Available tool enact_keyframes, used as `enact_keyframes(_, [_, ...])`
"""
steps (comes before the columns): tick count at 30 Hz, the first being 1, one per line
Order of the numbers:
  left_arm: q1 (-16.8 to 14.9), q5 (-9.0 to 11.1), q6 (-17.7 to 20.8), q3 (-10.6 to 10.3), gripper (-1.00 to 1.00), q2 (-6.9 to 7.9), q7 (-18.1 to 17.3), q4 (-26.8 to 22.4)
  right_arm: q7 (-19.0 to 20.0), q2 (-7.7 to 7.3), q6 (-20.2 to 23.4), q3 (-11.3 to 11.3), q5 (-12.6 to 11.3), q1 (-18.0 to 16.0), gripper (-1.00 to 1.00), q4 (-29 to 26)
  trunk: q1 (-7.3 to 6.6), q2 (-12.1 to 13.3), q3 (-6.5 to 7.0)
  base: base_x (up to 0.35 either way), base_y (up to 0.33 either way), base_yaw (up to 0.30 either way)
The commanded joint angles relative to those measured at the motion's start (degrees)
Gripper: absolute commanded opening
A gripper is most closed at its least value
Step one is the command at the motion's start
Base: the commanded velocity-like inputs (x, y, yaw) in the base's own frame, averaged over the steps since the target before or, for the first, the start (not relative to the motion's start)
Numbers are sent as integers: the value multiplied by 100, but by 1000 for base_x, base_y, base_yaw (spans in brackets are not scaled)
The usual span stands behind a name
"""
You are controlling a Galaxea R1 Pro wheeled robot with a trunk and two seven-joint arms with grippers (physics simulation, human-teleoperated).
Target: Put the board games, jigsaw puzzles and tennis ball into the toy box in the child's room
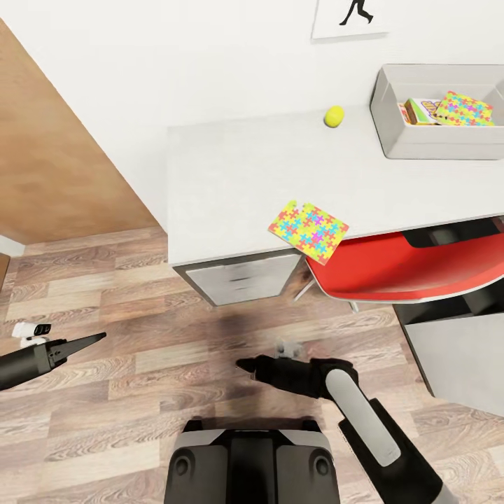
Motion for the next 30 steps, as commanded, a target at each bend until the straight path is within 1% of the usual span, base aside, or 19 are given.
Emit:
enact_keyframes(1, [-2, 6, 60, 0, 100, 1, -15, 0, -60, -70, -101, 6, -58, 18, 100, 10, 3, -9, -6, 0, 0, 0])
enact_keyframes(2, [-2, 6, 60, 0, 100, 1, -15, 1, -60, -134, -193, 4, -52, 35, 100, 32, 3, -9, -6, 0, 0, 0])
enact_keyframes(3, [-2, 6, 60, 0, 100, 3, -18, 15, -59, -267, -383, -5, -38, 59, 100, 91, 3, -9, -6, 0, 0, 0])
enact_keyframes(4, [-2, 6, 60, 0, 100, 4, -19, 28, -58, -337, -475, -15, -32, 67, 100, 127, 3, -9, -6, 0, 0, 0])
enact_keyframes(5, [-2, 3, 60, 2, 100, 6, -18, 58, -53, -484, -646, -46, -20, 79, 100, 211, 3, -9, -6, 0, 0, 0])
enact_keyframes(6, [-2, 2, 60, 3, 100, 7, -17, 71, -49, -557, -724, -69, -16, 84, 100, 259, 3, -9, -6, 0, 0, 0])
enact_keyframes(7, [-2, 0, 60, 5, 100, 8, -16, 97, -44, -677, -866, -124, -12, 90, 100, 375, 3, -9, -6, 0, 0, 0])
enact_keyframes(8, [-2, 0, 60, 6, 100, 10, -16, 108, -42, -725, -926, -158, -11, 92, 100, 443, 3, -9, -6, 0, 0, 0])
enact_keyframes(10, [-2, -2, 58, 8, 100, 11, -15, 132, -34, -848, -1099, -379, -10, 98, 100, 781, 3, -9, -6, 0, 0, 0])
enact_keyframes(11, [-2, -2, 50, 8, 100, 11, -15, 135, -33, -866, -1127, -457, -10, 98, 100, 870, 3, -9, -6, 0, 0, 0])
enact_keyframes(12, [-2, -2, 15, 5, 100, 9, -18, 140, -29, -891, -1167, -640, -12, 99, 100, 1052, 3, -9, -6, 0, 0, 0])
enact_keyframes(13, [-2, -2, -11, 4, 100, 7, -21, 142, -25, -900, -1181, -748, -17, 100, 100, 1145, 3, -9, -6, 0, 0, 0])
enact_keyframes(15, [-2, -4, -111, -4, 100, -7, -28, 146, -16, -916, -1215, -1225, -32, 101, 100, 1498, 3, -9, -6, 0, 0, 0])
enact_keyframes(18, [-2, 18, -187, -23, 100, -27, -41, 148, -3, -897, -1233, -1892, -61, 101, 100, 2027, 3, -9, -6, 0, 0, 0])
enact_keyframes(19, [-2, 17, -192, -29, 100, -30, -41, 148, 6, -892, -1234, -1993, -64, 101, 100, 2113, 3, -9, -6, 0, 0, 0])
enact_keyframes(21, [-2, 16, -198, -55, 100, -55, -40, 149, 93, -872, -1237, -2351, -70, 101, 100, 2370, 3, -9, -6, 0, 0, 0])
enact_keyframes(22, [-2, 16, -197, -78, 100, -82, -40, 149, 170, -866, -1237, -2482, -70, 101, 100, 2449, 3, -9, -6, 0, 0, 0])
enact_keyframes(27, [-2, 6, -173, -135, 100, -149, -28, 149, 506, -862, -1306, -2772, -63, 101, 100, 2580, 3, -9, -5, 0, 0, -2])
enact_keyframes(30, [-2, 1, -168, -142, 100, -157, -20, 149, 605, -855, -1426, -2826, -45, 101, 100, 2630, 3, -9, 6, 0, 0, -41])
